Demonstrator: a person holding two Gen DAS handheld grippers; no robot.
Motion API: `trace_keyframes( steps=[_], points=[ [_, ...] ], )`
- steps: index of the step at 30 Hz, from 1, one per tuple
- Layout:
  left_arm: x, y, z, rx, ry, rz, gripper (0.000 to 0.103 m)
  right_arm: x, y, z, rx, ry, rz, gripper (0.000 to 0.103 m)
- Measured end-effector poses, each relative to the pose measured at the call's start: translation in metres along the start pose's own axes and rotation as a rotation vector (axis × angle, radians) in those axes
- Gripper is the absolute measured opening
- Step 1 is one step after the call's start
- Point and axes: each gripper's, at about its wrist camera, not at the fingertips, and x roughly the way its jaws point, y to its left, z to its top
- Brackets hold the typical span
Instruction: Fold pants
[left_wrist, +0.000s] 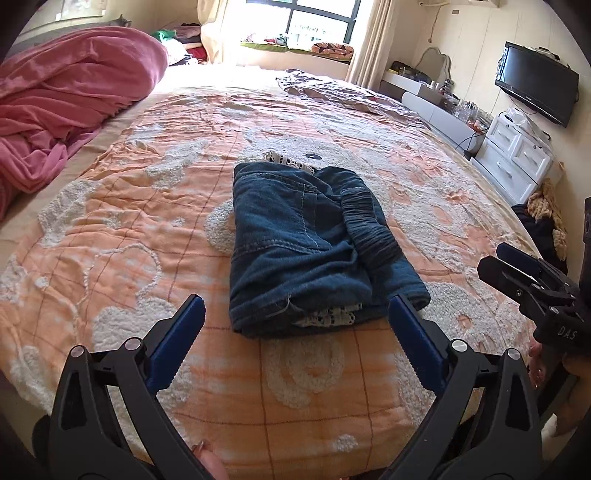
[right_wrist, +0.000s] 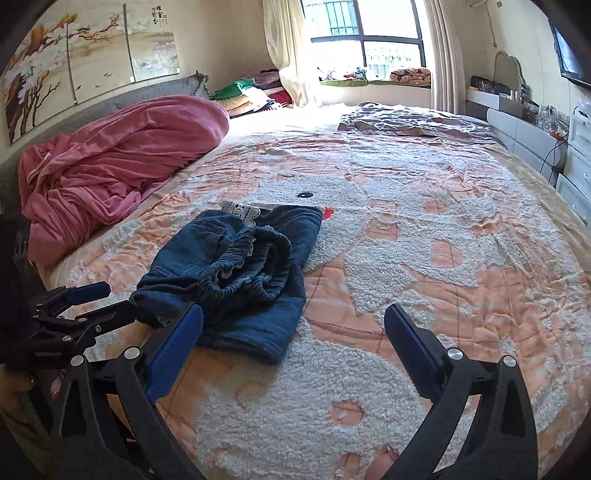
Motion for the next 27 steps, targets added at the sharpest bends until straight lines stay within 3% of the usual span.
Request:
trace_keyframes(
  steps=[14, 27],
  points=[
    [-0.001, -0.005, -0.043, -0.006, 0.049, 0.014, 0.093, -0.016, 0.011, -0.043, -0.038, 0.034, -0.015, 0.098],
    [-0.006, -0.006, -0.048, -0.003, 0.044, 0.041, 0.093, -0.015, 0.002, -0.051, -0.003, 0.034, -0.026, 0.098]
  ],
)
